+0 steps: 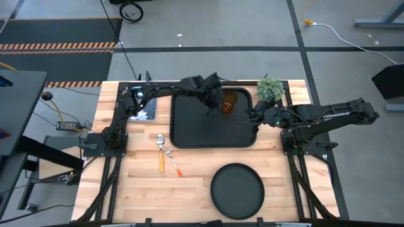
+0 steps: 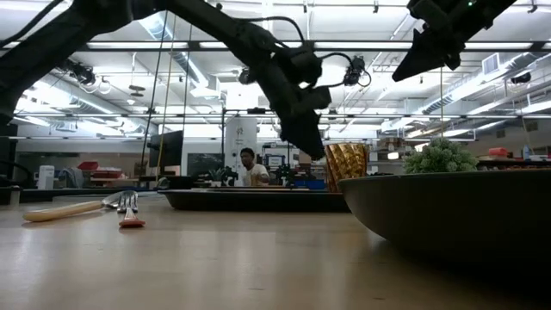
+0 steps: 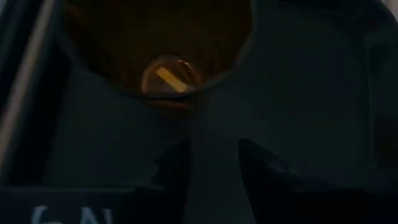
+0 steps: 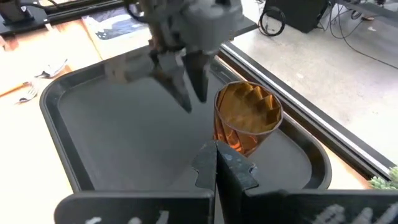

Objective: Pick and place plate/cup/fork/spoon on tray
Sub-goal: Put the yellow cup on the top right of the black tray

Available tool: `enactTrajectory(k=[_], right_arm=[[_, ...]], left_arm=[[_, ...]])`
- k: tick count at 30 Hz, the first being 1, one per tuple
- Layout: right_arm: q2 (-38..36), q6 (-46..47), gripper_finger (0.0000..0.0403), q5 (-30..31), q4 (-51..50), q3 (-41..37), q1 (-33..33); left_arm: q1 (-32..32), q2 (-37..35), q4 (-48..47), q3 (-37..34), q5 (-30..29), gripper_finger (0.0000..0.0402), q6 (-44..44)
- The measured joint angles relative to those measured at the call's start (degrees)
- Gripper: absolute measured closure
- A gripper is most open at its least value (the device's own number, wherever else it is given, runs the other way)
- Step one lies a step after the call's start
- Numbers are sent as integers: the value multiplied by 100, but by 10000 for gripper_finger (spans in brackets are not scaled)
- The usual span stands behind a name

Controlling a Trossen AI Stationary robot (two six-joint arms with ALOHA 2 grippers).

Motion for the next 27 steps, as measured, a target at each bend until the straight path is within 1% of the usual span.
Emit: enactTrajectory(k=[2,5,9,11,13,15,17,19,27], right_arm=[[-10,0,394,-2,-5,0,-2],[-12,0,394,-2,1,0,-2],[-10,6,394,-12,28,0,4],[-12,2,394,-46,62,0,4],[-12,0,394,-64,76,0,4],[-12,-9,394,-95,114,0,4],[-10,-7,394,-117,113,0,4],[-12,-7,394,-139,119,0,7],[-10,-4,394,-157,155,0,15]], left_arm=[[-71,77,450,-121,-95,260,-251],[-157,148,858,-229,-294,260,-610],[-219,180,1124,-218,-699,260,-755],[-220,214,1150,-229,-732,260,-868],[-220,303,1392,-220,-736,260,-915],[-225,337,1326,-228,-734,260,-1017],[-239,426,1565,-220,-739,260,-1037],[-249,434,1572,-233,-782,260,-1038],[-285,430,2319,-222,-882,260,-1033]])
